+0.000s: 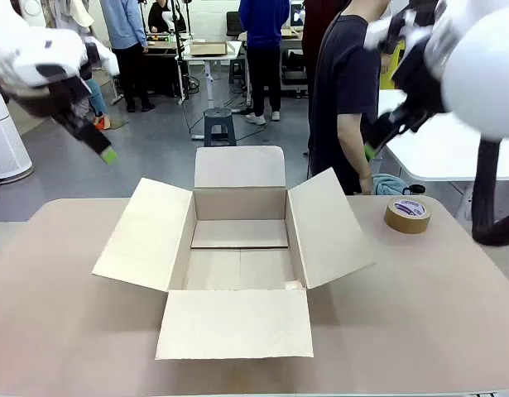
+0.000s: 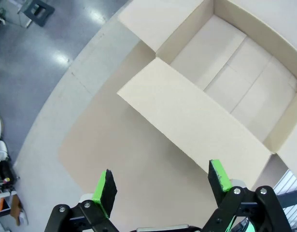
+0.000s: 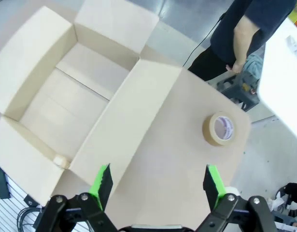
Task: Wrap the clocks to prevent damage.
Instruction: Open the side flaps of the Package Box.
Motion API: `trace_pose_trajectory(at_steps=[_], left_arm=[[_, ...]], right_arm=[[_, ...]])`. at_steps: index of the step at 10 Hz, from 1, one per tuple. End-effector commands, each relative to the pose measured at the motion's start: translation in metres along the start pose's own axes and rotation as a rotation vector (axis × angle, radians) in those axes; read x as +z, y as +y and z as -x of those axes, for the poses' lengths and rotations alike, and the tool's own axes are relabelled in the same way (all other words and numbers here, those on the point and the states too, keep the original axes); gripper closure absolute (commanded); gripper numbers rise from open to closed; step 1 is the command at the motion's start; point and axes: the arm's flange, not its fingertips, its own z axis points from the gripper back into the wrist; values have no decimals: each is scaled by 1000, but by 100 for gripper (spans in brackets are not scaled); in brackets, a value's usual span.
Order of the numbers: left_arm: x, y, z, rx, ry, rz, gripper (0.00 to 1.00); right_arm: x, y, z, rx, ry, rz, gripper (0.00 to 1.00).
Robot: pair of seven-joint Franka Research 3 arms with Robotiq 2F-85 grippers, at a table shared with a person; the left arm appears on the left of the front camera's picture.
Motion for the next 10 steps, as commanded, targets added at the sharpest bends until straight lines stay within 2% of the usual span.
trace_pose_trajectory(at_steps=[1, 2, 7, 8, 9, 10], left_arm=[[11, 2, -11, -29, -1, -29, 0], [0, 0, 0, 0, 0, 0, 0], [1, -2, -2, -1, 18, 5, 0], [7, 25, -5, -25, -56, 184, 0], [13, 39, 1, -146, -179, 285, 0], [15, 49, 6, -220, -273, 336, 0]], right_arm=[[8, 11, -14, 10, 27, 44, 0], [0, 0, 0, 0, 0, 0, 0], [4, 1, -1, -6, 18, 3, 0], [6, -24, 0, 22, -108, -109, 0], [0, -50, 5, 31, -165, -125, 0], [-8, -66, 14, 52, -227, -209, 0]])
